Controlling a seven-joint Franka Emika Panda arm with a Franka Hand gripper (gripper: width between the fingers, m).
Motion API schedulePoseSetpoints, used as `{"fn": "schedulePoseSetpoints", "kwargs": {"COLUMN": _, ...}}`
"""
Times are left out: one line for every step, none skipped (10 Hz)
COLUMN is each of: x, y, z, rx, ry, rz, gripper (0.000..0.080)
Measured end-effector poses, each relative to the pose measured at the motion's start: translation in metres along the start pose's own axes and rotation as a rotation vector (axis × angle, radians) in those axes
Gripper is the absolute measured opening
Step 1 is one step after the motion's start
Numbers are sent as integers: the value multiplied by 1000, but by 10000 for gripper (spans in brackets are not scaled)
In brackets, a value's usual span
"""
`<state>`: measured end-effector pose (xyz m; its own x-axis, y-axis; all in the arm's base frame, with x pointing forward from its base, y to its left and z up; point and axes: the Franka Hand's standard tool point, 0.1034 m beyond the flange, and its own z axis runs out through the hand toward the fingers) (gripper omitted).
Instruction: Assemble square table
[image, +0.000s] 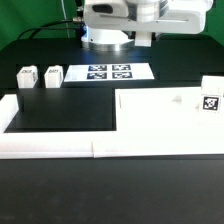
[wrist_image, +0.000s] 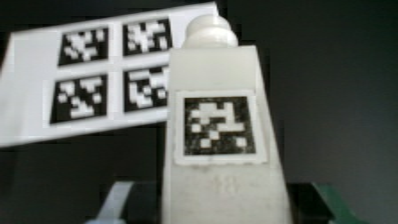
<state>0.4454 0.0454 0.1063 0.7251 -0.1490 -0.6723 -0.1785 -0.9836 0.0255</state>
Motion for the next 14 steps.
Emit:
{"fn": "schedulePoseSetpoints", "kwargs": {"x": 3, "y": 0, "z": -2, "rx": 5, "ry": 72, "rz": -5, "gripper": 292}}
{"fn": "schedulePoseSetpoints", "kwargs": {"x": 17, "y": 1, "z": -15, "rx": -17, "ry": 156, "rz": -12, "gripper": 292}}
{"fn": "schedulePoseSetpoints", "kwargs": {"x": 30, "y": 0, "z": -37, "rx": -28, "ry": 252, "rz": -27, "gripper": 292}}
{"fn": "schedulePoseSetpoints", "kwargs": {"x": 41, "y": -1, "z": -58, "rx": -32, "ry": 371, "rz": -43, "gripper": 292}}
{"fn": "schedulePoseSetpoints", "kwargs": {"x": 51, "y": -2, "z": -75, "rx": -27, "ry": 486, "rz": -53, "gripper": 292}}
{"fn": "schedulePoseSetpoints", "kwargs": {"x": 52, "y": -5, "z": -74, "rx": -17, "ry": 564, "rz": -61, "gripper": 292}}
{"fn": "schedulePoseSetpoints", "kwargs": {"x": 51, "y": -5, "z": -70, "rx": -13, "ry": 594, "rz": -65, "gripper": 292}}
{"fn": "schedulePoseSetpoints", "kwargs": {"x": 56, "y": -8, "z": -75, "rx": -3, "ry": 684, "rz": -72, "gripper": 292}}
{"fn": "schedulePoseSetpoints", "kwargs": {"x": 57, "y": -9, "z": -74, "rx": 5, "ry": 757, "rz": -79, "gripper": 292}}
{"fn": "schedulePoseSetpoints", "kwargs": {"x": 59, "y": -10, "z": -74, "rx": 10, "ry": 815, "rz": -83, "gripper": 292}}
{"fn": "schedulePoseSetpoints", "kwargs": {"x": 63, "y": -11, "z": -78, "rx": 15, "ry": 892, "rz": -90, "gripper": 292}}
{"fn": "schedulePoseSetpoints", "kwargs": {"x": 68, "y": -6, "z": -91, "rx": 14, "ry": 941, "rz": -95, "gripper": 292}}
{"fn": "schedulePoseSetpoints", "kwargs": {"x": 78, "y": -3, "z": -119, "rx": 25, "ry": 1076, "rz": -88, "gripper": 292}}
{"fn": "schedulePoseSetpoints", "kwargs": {"x": 83, "y": 1, "z": -132, "rx": 27, "ry": 1126, "rz": -82, "gripper": 292}}
